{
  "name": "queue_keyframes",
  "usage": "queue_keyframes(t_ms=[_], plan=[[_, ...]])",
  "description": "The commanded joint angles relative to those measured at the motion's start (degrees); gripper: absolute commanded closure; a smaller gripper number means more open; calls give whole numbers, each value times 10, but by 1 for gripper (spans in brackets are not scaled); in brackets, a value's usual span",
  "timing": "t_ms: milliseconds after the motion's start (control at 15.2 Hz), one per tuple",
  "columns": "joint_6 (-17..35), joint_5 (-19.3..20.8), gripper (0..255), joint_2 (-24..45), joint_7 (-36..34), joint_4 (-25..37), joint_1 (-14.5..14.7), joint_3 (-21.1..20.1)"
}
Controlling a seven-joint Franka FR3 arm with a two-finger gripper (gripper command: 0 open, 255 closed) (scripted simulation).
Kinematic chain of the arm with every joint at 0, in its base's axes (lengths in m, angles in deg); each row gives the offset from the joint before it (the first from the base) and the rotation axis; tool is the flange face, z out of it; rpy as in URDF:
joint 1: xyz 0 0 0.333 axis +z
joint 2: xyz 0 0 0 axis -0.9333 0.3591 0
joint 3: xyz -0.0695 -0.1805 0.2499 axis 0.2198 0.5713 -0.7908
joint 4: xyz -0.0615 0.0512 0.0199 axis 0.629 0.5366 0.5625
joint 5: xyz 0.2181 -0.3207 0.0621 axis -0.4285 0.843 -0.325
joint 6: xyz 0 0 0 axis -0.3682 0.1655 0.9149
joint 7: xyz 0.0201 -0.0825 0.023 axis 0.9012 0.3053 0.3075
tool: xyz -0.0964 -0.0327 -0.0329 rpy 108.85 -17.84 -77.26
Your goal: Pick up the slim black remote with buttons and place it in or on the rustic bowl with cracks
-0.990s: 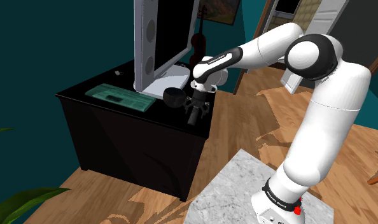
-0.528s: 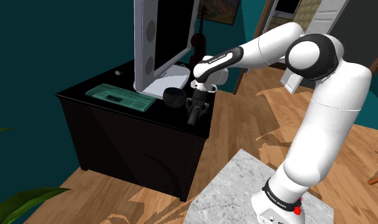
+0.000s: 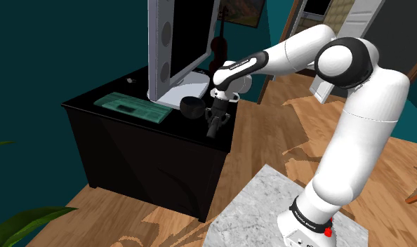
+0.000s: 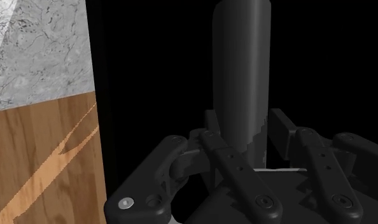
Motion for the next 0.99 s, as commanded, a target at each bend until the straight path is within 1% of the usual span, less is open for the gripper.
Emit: queue_keyframes(t_ms=[0, 924], plan=[[-5, 1, 255, -2, -1, -3, 1, -1], [-101, 16, 255, -57, -24, 40, 1, 2]])
